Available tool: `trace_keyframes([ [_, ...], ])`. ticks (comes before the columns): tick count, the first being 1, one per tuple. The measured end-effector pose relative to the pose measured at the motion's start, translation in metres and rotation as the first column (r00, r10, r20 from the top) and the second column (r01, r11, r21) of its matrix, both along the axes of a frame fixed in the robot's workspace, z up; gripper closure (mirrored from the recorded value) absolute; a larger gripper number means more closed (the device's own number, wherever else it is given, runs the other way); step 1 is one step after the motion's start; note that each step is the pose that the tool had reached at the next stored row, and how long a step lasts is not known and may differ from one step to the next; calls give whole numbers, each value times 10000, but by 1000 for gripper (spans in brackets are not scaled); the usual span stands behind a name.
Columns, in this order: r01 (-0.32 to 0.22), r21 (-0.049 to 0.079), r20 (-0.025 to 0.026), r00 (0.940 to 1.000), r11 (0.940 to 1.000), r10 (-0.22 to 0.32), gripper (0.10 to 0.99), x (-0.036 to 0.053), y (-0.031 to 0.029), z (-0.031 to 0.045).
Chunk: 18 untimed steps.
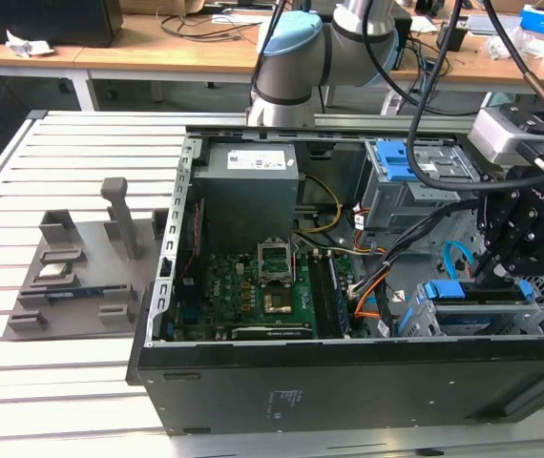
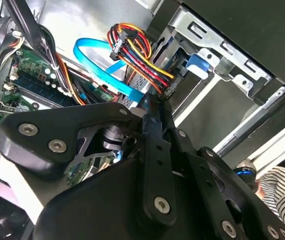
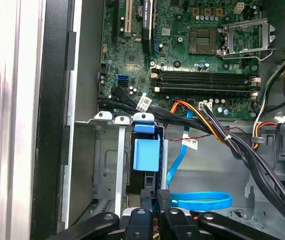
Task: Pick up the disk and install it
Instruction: 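Insert the second disk wire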
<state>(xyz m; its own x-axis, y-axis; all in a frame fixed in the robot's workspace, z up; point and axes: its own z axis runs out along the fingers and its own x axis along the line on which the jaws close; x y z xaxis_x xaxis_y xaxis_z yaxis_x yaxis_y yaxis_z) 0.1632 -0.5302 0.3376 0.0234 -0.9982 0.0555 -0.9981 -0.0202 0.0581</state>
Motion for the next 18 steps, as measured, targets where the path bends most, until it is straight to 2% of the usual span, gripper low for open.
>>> trace_keyframes([
  [3, -2, 13, -1, 10000, 10000, 2, 914, 0, 0, -6],
  [4, -1, 3, 0, 10000, 10000, 1, 851, 0, -1, 1],
  [5, 1, -9, 0, 10000, 10000, -1, 851, -1, 27, 104],
  [6, 0, -40, 0, 10000, 10000, 0, 867, 0, 76, 171],
  [7, 0, -95, 0, 10000, 10000, 0, 933, 0, 121, 236],
  [8, 0, -120, 0, 10000, 9999, 0, 980, -1, 135, 269],
  [9, 1, -160, 0, 10000, 9999, -1, 980, 0, 152, 323],
  [12, 0, -182, 0, 10000, 9998, 0, 980, 0, 154, 410],
  [13, 0, -188, 0, 10000, 9998, 0, 980, 0, 154, 432],
  [18, 0, -188, 0, 10000, 9998, 0, 980, 0, 154, 437],
])
